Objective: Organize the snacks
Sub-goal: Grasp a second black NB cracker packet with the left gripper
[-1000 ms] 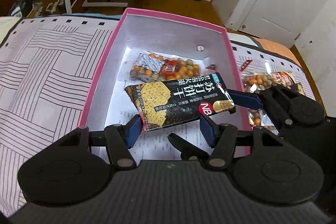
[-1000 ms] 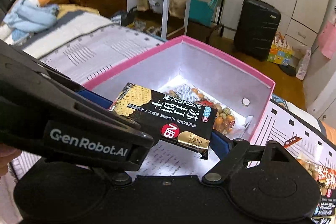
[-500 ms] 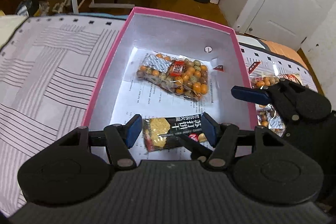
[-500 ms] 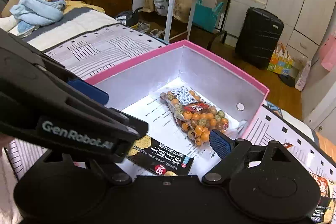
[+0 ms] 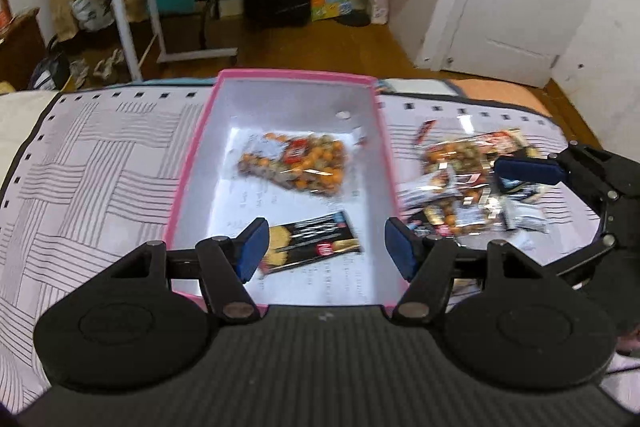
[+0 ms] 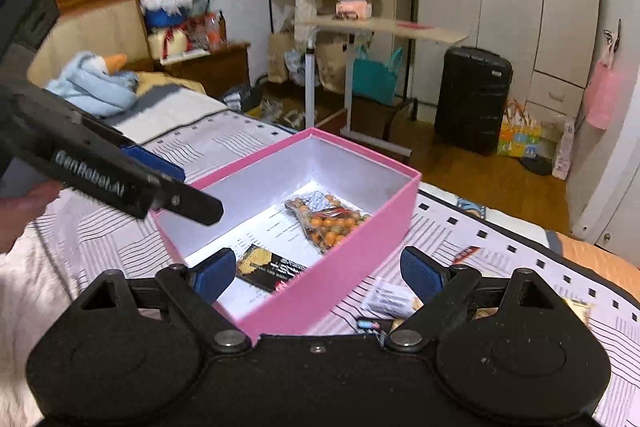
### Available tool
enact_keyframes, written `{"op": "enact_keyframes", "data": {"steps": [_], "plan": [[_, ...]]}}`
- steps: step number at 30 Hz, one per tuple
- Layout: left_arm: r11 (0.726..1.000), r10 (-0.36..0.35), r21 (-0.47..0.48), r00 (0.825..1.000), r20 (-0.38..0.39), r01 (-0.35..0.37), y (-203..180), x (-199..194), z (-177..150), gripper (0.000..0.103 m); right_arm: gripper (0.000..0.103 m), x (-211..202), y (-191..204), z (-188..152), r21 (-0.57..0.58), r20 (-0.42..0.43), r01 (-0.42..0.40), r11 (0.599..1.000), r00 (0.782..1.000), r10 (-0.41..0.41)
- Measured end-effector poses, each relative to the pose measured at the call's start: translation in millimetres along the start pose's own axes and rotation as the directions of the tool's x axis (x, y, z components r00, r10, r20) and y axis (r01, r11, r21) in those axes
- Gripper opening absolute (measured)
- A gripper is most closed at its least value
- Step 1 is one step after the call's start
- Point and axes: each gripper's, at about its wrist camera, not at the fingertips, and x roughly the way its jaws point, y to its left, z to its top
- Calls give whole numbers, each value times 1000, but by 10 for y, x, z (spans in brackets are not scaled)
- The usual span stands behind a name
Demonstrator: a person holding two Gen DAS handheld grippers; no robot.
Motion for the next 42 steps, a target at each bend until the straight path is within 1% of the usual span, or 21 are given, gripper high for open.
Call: {"op": "enact_keyframes", "data": {"steps": [2,4,7,9,13,15,16,17,18,19,21,24,26,27,29,31,33,35,38,42], "plan": [[1000,-20,-2,1000,11,20,-122,-71,-12,63,92,-87,-80,-120,0,-7,-13,1000,1000,13],[999,-40,-12,999,21,40,-239,-94,-35,62,92,-96,-165,-260,25,-32,-19,999,999,20],[997,-58,-46,998,30,60,-428,-41,-131,60,92,9,-250,-484,70,-67,-13,997,998,18],[996,-66,-49,997,34,68,-575,51,-242,59,91,109,-282,-638,96,-84,-14,995,996,23],[993,-109,-50,994,17,110,-854,277,-496,56,88,275,-239,-952,59,-51,-17,998,998,20],[993,-114,-36,993,41,115,-953,370,-614,56,88,375,-194,-1071,25,-39,-19,999,999,20],[992,-111,-46,993,48,113,-982,420,-660,56,88,409,-192,-1115,12,-31,-24,1000,999,24],[990,-123,-58,991,42,125,-1003,485,-706,56,88,457,-200,-1167,6,-26,-30,1000,999,30],[986,-148,-72,988,33,150,-1019,558,-744,55,88,506,-210,-1199,8,-30,-37,999,999,37],[983,-157,-96,987,21,158,-1034,645,-782,55,88,577,-214,-1226,7,-42,-40,999,998,40],[981,-148,-123,989,9,148,-1058,797,-840,55,87,699,-215,-1268,-3,-57,-25,1000,998,25],[986,-89,-141,996,-1,88,-1120,1027,-947,55,87,874,-268,-1334,19,-83,8,1000,997,-6],[991,-21,-134,999,-30,17,-1169,1185,-1008,55,87,966,-301,-1365,23,-97,19,1000,995,-17],[990,-4,-143,999,-39,-1,-1172,1251,-1030,55,87,998,-306,-1376,24,-103,28,999,994,-25],[983,-28,-181,999,-47,19,-1143,1357,-1055,55,87,1013,-292,-1397,13,-90,39,999,995,-37],[977,-45,-211,998,-50,34,-1117,1438,-1068,55,82,1005,-244,-1412,-9,-92,56,998,994,-57],[975,-55,-219,998,-34,46,-1116,1485,-1068,55,65,975,-185,-1417,-24,-95,65,998,993,-67],[969,-76,-239,997,-25,67,-1100,1522,-1066,55,64,943,-168,-1416,7,-102,50,999,994,-49],[957,-104,-277,993,-49,87,-1066,1599,-1057,55,64,922,-123,-1461,16,-96,63,998,993,-62],[961,-104,-264,993,-55,86,-1080,1610,-1056,55,69,973,-145,-1475,36,-81,61,997,995,-58]]}}
